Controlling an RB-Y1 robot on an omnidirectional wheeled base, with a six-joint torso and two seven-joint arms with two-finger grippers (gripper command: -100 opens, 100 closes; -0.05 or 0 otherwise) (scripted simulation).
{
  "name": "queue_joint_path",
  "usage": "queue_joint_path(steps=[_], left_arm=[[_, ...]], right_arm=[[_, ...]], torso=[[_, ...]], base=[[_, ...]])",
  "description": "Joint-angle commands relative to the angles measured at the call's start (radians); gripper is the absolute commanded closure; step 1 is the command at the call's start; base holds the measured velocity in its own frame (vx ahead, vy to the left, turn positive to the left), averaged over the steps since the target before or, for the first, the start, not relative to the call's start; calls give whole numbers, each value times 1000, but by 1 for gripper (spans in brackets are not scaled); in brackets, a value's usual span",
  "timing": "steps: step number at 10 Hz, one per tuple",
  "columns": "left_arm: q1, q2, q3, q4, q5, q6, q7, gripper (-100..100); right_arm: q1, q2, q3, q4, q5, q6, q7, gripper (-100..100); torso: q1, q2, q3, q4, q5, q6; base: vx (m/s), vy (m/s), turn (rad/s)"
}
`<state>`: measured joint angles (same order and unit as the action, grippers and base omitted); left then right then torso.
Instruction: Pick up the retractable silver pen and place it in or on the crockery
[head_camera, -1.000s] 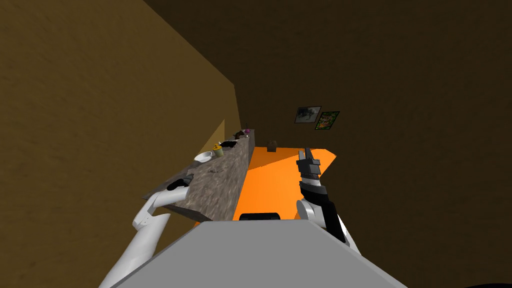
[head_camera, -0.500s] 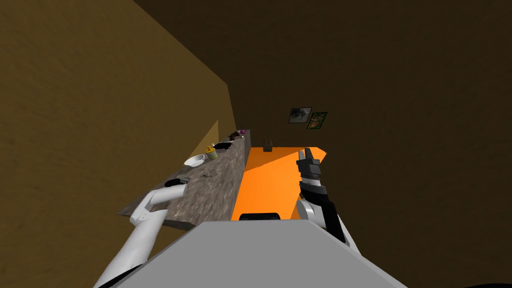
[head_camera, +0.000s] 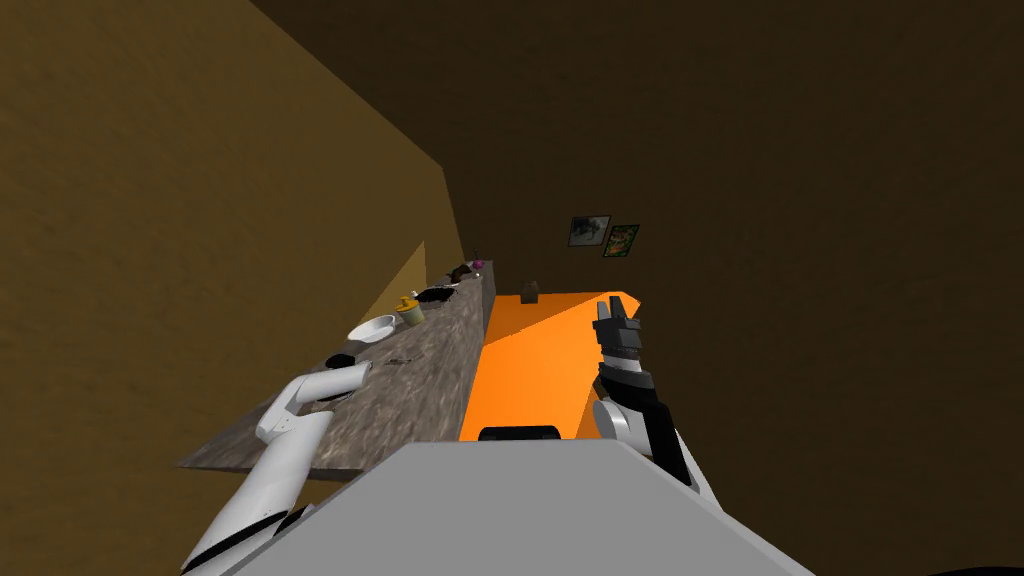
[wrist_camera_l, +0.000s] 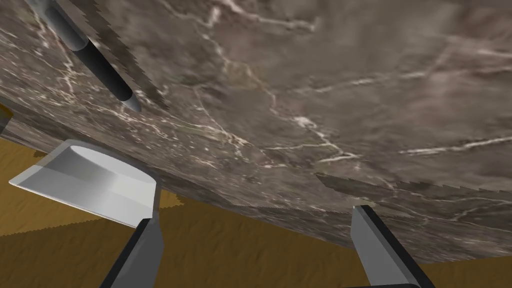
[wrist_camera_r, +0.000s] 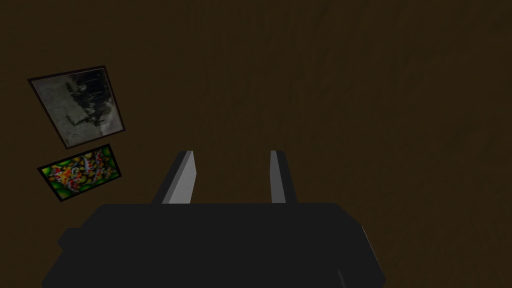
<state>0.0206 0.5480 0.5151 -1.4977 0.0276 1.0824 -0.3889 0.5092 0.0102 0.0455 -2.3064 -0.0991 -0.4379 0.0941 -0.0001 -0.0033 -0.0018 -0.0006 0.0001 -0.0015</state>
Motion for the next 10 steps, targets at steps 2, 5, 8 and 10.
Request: queue_joint_path(steps=[2,5,8,10], left_arm=[[-22,19,9,37,7,68,-7,-100],[-56,50,20,91,19,151,-19,-100],[-71,63,25,115,24,205,-24,-100],[-96,86,31,156,34,270,-32,-100]], right_arm=[[0,0,0,0,0,0,0,0],[0,0,0,0,0,0,0,0],[0,0,0,0,0,0,0,0],[0,0,0,0,0,0,0,0]], torso=[[-1,-1,0,0,0,1],[0,-1,0,0,0,0],[0,0,0,0,0,0],[0,0,0,0,0,0]], base=[[39,-22,-124],[45,-13,-115],[34,-14,-85],[49,-10,-128]])
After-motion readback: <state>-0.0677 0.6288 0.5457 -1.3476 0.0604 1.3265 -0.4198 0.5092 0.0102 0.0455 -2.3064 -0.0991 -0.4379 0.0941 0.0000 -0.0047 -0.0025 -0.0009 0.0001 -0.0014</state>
